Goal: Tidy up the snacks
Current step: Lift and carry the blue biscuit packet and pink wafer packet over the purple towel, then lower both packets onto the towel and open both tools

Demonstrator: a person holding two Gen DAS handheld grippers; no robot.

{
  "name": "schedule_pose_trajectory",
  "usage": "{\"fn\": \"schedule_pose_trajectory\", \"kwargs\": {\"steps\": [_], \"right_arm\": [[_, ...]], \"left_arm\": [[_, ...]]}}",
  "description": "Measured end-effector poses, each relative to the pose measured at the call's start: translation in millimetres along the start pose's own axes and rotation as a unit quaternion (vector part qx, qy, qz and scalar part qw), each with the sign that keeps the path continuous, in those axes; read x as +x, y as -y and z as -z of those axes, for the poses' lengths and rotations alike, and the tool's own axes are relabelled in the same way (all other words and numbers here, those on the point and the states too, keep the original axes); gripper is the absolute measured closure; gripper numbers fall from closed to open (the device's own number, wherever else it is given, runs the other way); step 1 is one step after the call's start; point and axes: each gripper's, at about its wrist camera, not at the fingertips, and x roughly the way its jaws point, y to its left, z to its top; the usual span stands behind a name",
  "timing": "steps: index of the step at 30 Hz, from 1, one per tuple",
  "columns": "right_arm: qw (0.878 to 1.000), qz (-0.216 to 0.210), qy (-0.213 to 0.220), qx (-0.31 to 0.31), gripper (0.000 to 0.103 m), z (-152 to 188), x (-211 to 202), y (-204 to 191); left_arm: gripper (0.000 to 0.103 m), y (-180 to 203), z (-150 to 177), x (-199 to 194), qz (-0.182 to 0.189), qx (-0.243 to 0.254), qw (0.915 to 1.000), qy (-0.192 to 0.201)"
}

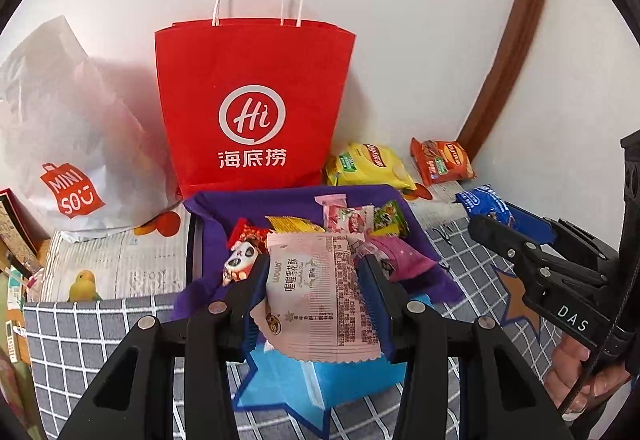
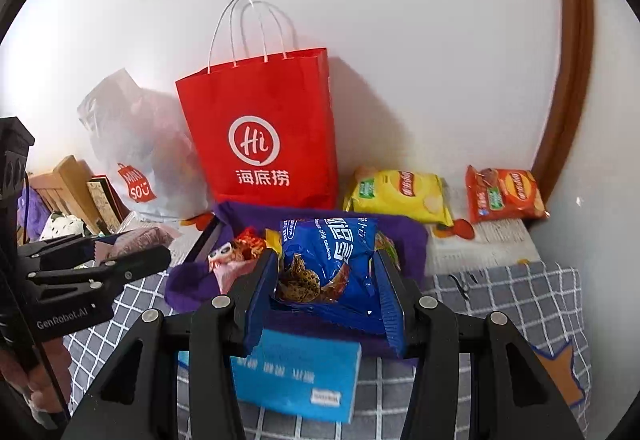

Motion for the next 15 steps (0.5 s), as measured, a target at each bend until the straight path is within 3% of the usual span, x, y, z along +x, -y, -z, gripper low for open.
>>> {"fn": "schedule_pose_trajectory", "kwargs": {"steps": [8,15], "right_arm": [[1.000,-0.001,-0.003,-0.017,0.055,-22,30,-3],[1.000,-0.005,-0.003,0.003,0.055,-28,51,19]], "left_arm": [[0.060,-8,-24,22,-0.009,0.004,0.9999,-0.003],[0.060,-23,-45,44,-0.011,-0.002,0.9999,0.003]]}}
